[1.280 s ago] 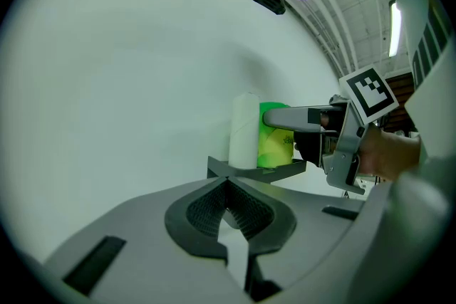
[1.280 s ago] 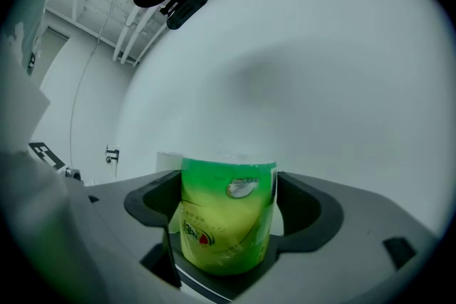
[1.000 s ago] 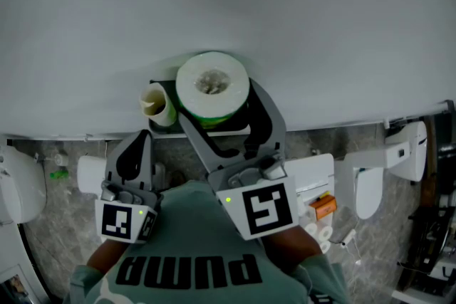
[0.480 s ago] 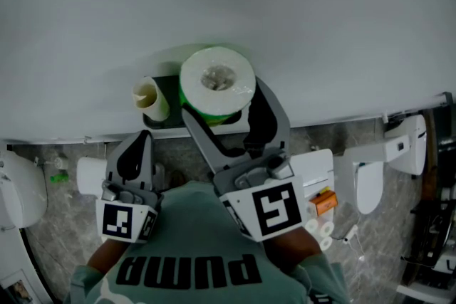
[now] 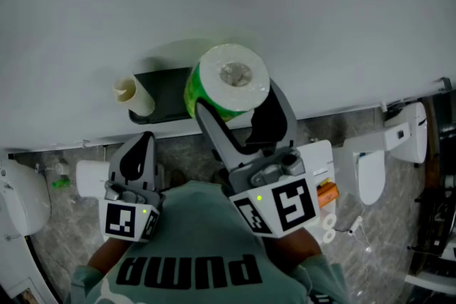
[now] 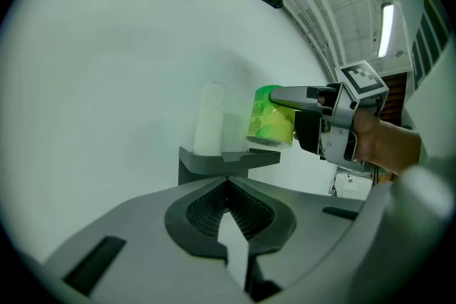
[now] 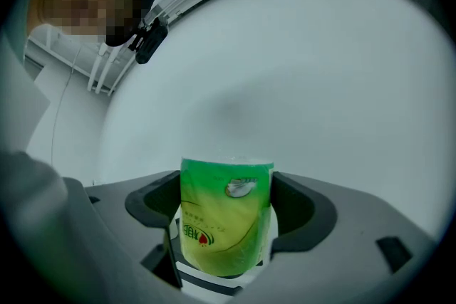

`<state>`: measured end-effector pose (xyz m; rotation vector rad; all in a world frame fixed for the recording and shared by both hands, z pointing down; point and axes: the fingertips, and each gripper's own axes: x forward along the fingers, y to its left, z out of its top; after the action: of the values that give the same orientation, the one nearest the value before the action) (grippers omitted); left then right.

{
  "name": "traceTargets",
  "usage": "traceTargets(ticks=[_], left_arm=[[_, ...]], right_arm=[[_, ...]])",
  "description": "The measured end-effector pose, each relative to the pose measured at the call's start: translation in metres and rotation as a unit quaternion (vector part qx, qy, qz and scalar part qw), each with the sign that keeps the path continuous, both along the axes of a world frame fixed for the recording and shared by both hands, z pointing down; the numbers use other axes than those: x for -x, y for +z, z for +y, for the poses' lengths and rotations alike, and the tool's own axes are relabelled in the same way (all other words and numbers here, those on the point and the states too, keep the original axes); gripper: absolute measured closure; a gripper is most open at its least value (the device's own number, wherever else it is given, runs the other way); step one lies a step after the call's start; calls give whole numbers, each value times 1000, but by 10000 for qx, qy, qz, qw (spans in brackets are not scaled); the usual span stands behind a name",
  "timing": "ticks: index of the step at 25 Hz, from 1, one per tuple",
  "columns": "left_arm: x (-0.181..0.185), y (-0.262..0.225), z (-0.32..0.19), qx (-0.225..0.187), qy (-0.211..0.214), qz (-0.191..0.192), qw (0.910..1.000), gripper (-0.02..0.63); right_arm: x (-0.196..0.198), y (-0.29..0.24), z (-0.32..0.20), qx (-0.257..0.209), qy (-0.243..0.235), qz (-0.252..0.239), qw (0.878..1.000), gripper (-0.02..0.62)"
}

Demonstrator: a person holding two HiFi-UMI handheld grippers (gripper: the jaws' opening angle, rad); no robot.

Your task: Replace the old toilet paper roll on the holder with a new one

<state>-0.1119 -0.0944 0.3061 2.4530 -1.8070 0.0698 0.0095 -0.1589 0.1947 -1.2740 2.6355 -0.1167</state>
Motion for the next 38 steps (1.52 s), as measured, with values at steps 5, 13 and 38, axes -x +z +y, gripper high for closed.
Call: traceTargets(ticks=[5,13,38], left_arm=[[-15,3,1,98,115,-24,9999,603],[-38,10,3,182,360,-101,9991,603],[-48,23,2,398,464,-333,9976,603]], right_arm=[[-23,0,2,44,215,-157,9996,198],[-59,8,4,132,604,-340,9975,198],[-92,64,-12,832,1024,-745,9885,198]])
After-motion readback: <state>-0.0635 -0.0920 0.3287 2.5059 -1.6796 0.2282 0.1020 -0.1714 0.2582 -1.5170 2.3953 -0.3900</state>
